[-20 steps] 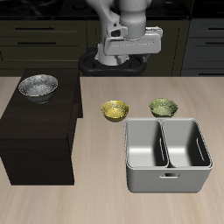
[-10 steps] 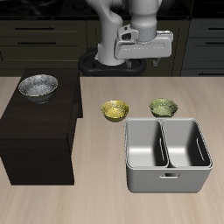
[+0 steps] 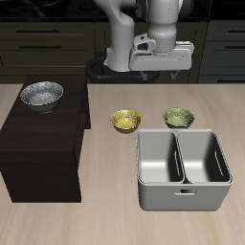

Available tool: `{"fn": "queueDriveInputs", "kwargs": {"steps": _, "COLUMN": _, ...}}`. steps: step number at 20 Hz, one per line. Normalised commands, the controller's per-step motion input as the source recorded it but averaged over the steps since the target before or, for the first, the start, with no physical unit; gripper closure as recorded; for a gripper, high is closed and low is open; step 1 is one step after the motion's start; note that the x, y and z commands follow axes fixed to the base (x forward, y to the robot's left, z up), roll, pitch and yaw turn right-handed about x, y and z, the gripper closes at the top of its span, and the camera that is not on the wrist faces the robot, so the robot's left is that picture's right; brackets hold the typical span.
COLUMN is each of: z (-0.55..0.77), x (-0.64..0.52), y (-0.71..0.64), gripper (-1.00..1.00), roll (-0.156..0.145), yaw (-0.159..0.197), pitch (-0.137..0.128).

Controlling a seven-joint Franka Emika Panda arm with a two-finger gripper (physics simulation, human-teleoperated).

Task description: Stack the green bowl on the black bowl

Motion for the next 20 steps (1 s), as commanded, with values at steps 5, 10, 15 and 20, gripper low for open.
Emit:
{"fn": "queueDriveInputs", "kwargs": {"steps": 5, "z": -0.42, "x": 0.02, "y": 0.16, "gripper": -1.0, "roll": -0.002, "yaw": -0.01, "pitch": 0.05}}
{"fn": "queueDriveInputs", "kwargs": {"steps": 10, "z": -0.3, "x": 0.02, "y": 0.28, "gripper": -1.0, "roll": 0.011, "yaw": 0.019, "pitch": -0.045}}
{"fn": "queueDriveInputs", "kwargs": {"steps": 15, "z": -0.16, "x": 0.08, "y": 0.03, "gripper": -1.0, "roll": -0.05, "yaw": -0.011, "pitch": -0.06}}
{"fn": "queueDriveInputs", "kwargs": {"steps": 20, "z": -0.16, "x": 0.09, "y": 0.04, "gripper": -1.0, "roll": -0.036, "yaw": -0.035, "pitch": -0.038}}
